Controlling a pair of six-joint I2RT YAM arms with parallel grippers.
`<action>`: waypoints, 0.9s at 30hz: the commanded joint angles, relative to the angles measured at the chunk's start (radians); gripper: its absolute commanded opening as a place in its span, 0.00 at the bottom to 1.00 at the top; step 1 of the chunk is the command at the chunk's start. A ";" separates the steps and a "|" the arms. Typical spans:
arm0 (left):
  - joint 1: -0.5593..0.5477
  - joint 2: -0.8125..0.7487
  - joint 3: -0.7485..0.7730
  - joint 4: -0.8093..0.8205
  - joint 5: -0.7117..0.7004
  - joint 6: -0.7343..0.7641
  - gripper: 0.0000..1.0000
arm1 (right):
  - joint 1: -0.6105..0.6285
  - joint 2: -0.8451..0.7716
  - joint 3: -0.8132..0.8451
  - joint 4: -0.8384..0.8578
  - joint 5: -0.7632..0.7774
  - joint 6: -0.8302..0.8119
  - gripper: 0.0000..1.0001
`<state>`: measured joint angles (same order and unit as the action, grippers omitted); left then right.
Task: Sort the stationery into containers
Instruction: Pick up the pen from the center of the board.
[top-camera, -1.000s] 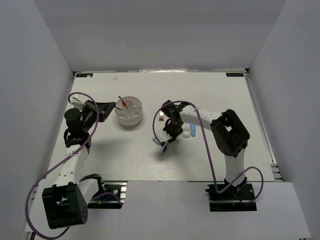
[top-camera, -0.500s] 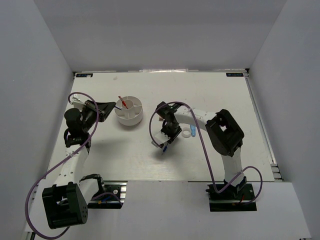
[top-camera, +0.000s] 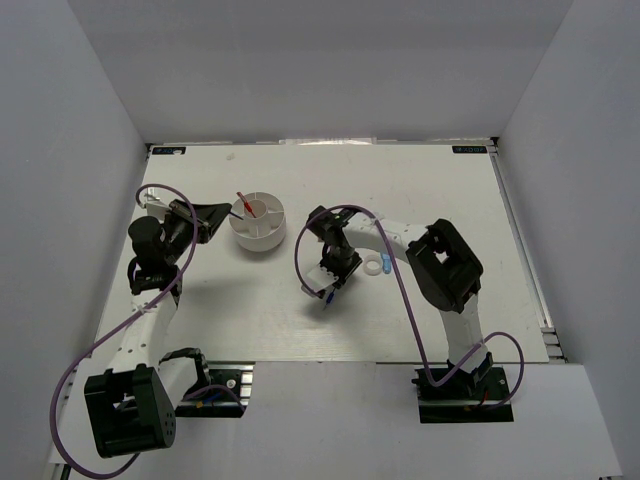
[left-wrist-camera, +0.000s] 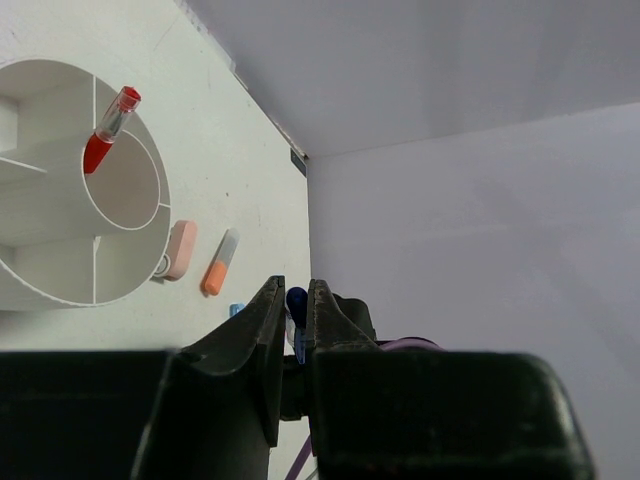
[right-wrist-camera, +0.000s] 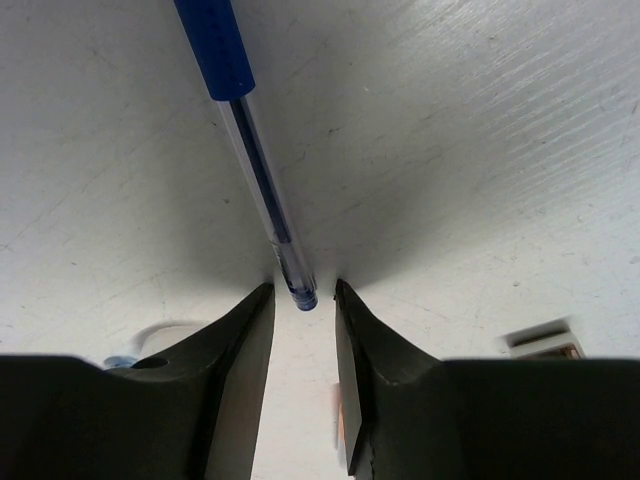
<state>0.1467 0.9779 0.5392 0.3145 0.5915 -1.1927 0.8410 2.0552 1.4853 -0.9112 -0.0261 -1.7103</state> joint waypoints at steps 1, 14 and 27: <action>-0.006 -0.019 0.002 0.011 0.007 0.010 0.00 | 0.027 0.065 -0.054 -0.087 -0.152 0.023 0.37; -0.006 -0.019 0.007 0.018 0.008 0.007 0.00 | 0.066 0.049 -0.034 -0.097 -0.150 0.043 0.38; -0.006 -0.024 0.008 0.005 0.005 0.008 0.00 | 0.067 0.007 -0.167 0.029 -0.170 0.063 0.00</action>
<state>0.1467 0.9775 0.5392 0.3145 0.5911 -1.1931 0.8925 2.0071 1.4197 -0.8658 -0.0944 -1.6627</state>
